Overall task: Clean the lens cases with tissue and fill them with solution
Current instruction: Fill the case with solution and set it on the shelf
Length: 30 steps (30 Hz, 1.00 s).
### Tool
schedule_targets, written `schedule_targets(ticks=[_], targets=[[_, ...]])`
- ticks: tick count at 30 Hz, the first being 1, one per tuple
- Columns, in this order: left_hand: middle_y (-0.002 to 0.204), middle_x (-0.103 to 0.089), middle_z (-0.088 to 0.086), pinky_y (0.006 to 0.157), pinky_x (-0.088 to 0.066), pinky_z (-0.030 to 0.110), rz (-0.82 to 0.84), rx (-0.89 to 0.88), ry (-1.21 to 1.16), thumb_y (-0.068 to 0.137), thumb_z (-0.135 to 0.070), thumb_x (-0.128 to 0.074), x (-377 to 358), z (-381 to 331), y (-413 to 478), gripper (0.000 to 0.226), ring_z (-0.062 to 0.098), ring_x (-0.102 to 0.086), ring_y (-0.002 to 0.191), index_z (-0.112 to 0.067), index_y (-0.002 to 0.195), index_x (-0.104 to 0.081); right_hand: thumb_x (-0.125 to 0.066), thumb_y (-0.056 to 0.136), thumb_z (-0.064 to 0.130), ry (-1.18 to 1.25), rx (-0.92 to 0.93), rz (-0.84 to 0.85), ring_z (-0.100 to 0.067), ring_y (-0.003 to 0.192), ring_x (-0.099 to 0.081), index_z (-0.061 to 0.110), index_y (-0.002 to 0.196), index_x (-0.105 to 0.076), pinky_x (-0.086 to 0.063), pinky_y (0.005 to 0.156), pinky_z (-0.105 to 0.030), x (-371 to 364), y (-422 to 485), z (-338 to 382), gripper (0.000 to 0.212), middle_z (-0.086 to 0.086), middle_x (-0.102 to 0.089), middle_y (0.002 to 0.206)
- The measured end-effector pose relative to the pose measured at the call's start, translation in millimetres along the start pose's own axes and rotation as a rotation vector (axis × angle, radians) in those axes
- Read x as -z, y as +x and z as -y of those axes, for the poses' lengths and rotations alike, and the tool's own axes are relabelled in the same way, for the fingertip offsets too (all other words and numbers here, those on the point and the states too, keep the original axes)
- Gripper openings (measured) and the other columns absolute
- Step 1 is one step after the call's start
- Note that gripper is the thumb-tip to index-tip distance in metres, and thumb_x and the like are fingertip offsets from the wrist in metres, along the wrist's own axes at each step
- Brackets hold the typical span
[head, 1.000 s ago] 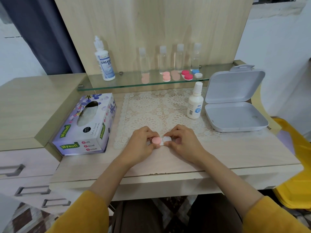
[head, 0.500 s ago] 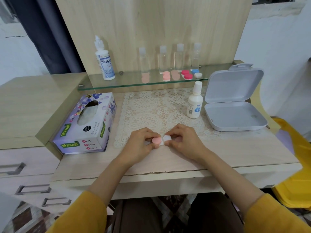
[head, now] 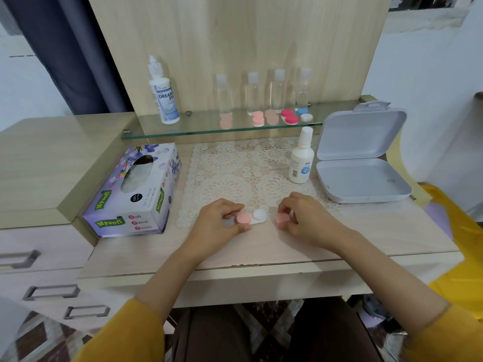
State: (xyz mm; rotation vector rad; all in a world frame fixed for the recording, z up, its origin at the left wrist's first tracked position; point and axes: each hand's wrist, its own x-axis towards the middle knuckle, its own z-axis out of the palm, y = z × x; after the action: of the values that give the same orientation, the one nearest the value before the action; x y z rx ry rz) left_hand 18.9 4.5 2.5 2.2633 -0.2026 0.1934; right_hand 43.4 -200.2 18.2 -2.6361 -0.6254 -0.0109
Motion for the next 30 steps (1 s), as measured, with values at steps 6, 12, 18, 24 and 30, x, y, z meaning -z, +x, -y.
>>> schedule_targets(ticks=[6,12,18,24,30], targets=[[0.097,-0.062,0.000,0.086,-0.046,0.021,-0.019,-0.056,0.028,0.074,-0.017,-0.075,-2,3,0,0.030,0.013,-0.058,0.091,-0.015,0.103,-0.070,-0.052,0.089,0.011,0.108,0.062,-0.034,-0.003,0.071,-0.042,0.007,0.106,-0.062,-0.033,0.068,-0.016,4,8,2,0.021,-0.002,-0.054,0.097],[0.096,-0.060,0.001,0.077,-0.038,0.006,-0.027,-0.103,0.068,0.076,-0.017,-0.074,-4,6,1,0.028,0.013,-0.057,0.088,-0.014,0.104,-0.070,-0.051,0.085,0.003,0.047,0.162,0.062,-0.008,0.076,-0.042,0.008,0.109,-0.064,-0.031,0.064,-0.011,3,19,19,0.028,-0.004,-0.054,0.103],[0.096,-0.058,0.001,0.080,-0.039,0.008,-0.025,-0.124,0.078,0.077,-0.017,-0.073,-4,8,2,0.028,0.013,-0.056,0.090,-0.014,0.104,-0.069,-0.051,0.086,0.005,-0.045,0.204,0.093,-0.015,0.076,-0.045,0.004,0.102,-0.066,-0.032,0.064,-0.021,4,24,27,0.022,-0.008,-0.057,0.098],[0.096,-0.058,0.002,0.083,-0.039,0.014,-0.020,-0.126,0.088,0.077,-0.017,-0.072,-5,9,1,0.027,0.013,-0.054,0.090,-0.014,0.104,-0.069,-0.052,0.084,0.006,-0.110,0.191,0.124,-0.022,0.076,-0.048,-0.001,0.089,-0.065,-0.035,0.064,-0.028,-1,26,29,0.016,-0.008,-0.051,0.086],[0.095,-0.057,0.003,0.084,-0.040,0.018,-0.007,-0.140,0.104,0.079,-0.019,-0.071,-5,10,0,0.025,0.014,-0.054,0.090,-0.014,0.103,-0.069,-0.069,0.077,0.039,-0.113,0.042,0.062,-0.019,0.074,-0.048,0.002,0.085,-0.061,-0.037,0.062,-0.030,0,27,34,0.038,-0.005,-0.055,0.079]])
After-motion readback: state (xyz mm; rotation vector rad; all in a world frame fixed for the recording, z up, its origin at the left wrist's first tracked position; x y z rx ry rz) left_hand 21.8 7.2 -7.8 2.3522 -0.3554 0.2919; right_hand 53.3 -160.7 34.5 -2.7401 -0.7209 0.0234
